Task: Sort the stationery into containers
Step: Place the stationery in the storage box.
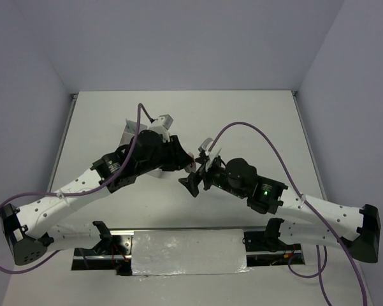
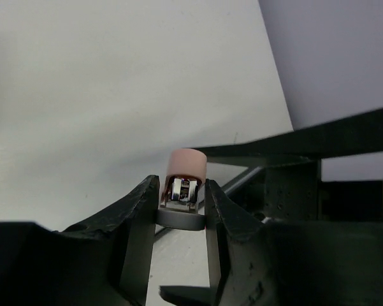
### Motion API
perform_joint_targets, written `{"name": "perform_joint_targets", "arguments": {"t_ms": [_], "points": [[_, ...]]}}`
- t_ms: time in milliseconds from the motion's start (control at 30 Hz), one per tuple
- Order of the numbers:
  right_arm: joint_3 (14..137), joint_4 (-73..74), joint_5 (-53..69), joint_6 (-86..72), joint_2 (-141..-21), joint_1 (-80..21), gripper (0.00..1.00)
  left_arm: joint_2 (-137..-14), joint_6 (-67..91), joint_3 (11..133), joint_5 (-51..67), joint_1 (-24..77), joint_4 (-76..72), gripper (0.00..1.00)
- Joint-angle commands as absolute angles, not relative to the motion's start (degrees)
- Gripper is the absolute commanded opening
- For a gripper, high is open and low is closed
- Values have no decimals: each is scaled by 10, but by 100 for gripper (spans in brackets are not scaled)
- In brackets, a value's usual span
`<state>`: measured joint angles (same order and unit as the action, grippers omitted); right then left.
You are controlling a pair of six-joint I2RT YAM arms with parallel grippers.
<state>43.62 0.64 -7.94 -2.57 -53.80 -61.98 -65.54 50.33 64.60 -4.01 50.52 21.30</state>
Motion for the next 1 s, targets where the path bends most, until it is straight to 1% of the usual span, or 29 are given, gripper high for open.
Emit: {"name": "perform_joint_targets", "arguments": {"t_ms": [0, 67, 100, 167, 200, 233, 333, 400, 500, 600, 667, 733, 967], "points": [[448, -7, -92, -60, -506, -630, 100, -647, 465, 685, -128, 506, 229, 0], [442, 21, -134, -93, -491, -624, 100, -642, 464, 700, -176, 506, 277, 0], [438, 54, -144, -103, -471, -625, 100, -636, 468, 702, -229, 506, 293, 0], [430, 85, -167, -133, -444, -624, 100, -625, 480, 708, -282, 506, 327, 0], [425, 115, -177, -144, -412, -624, 100, -623, 484, 711, -307, 505, 338, 0], [416, 132, -204, -169, -391, -624, 100, -622, 489, 715, -358, 505, 350, 0], [415, 221, -253, -221, -320, -623, 100, -633, 496, 723, -420, 480, 384, 0], [429, 297, -299, -258, -278, -623, 100, -651, 495, 722, -415, 437, 395, 0], [443, 360, -319, -277, -231, -623, 100, -664, 496, 708, -419, 396, 377, 0], [442, 392, -326, -287, -195, -623, 100, -675, 492, 688, -408, 367, 342, 0], [440, 423, -338, -301, -179, -623, 100, -690, 490, 684, -387, 358, 332, 0], [434, 446, -375, -336, -166, -624, 100, -701, 488, 682, -380, 355, 323, 0], [435, 460, -410, -352, -156, -624, 100, -686, 486, 661, -357, 355, 302, 0]]}}
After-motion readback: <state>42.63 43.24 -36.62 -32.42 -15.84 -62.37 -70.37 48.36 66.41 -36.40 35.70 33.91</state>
